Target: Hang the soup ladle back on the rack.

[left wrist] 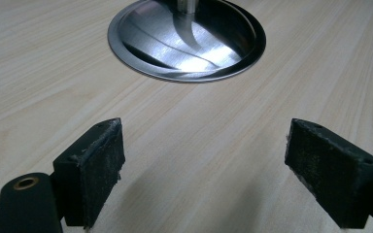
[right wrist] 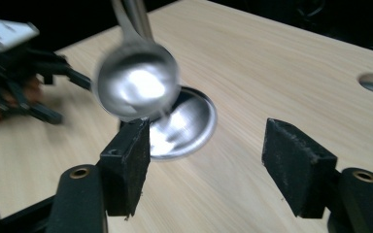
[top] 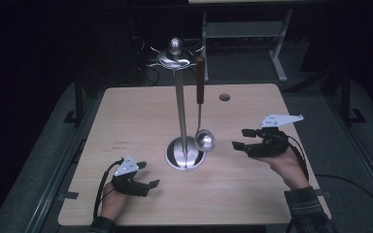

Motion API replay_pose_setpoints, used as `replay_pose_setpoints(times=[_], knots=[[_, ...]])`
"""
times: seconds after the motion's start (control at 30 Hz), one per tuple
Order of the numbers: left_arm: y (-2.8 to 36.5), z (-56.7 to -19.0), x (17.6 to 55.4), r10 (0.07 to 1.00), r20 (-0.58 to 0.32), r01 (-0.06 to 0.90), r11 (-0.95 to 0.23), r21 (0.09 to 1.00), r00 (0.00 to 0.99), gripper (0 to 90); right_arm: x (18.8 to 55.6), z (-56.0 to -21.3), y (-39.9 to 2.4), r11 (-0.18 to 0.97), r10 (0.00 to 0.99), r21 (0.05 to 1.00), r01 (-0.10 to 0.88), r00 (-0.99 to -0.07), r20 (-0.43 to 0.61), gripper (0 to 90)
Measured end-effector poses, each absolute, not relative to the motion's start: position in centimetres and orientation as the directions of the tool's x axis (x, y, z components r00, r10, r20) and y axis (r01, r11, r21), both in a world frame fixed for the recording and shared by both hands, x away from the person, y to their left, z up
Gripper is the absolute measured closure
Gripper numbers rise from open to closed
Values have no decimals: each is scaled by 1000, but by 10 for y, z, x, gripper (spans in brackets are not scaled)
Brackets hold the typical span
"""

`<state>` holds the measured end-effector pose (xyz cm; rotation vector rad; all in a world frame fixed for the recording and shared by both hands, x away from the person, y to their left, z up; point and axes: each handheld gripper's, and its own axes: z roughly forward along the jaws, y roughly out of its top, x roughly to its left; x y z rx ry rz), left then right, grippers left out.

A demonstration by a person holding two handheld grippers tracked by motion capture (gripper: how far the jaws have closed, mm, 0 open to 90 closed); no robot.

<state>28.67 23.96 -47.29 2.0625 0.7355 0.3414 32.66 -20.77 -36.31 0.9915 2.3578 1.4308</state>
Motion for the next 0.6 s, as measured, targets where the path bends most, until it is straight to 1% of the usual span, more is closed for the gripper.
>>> replay_pose_setpoints(times=[0.17,0.3,0.5,0.6], knots=[[240,-473,286,616,-34,370,-427,825,787,142,318,-386,-217,318,689,833,453,-714,125,320],[240,-473,286,614,-32,371,-434,821,789,142,309,-408,-226,308,715,829,466,-689,122,301],[240,-473,286,616,-37,373,-428,823,787,142,291,-439,-239,296,793,817,495,-605,79,293],[240,-473,286,614,-32,371,-433,821,788,142,285,-450,-244,312,808,794,521,-586,67,288]])
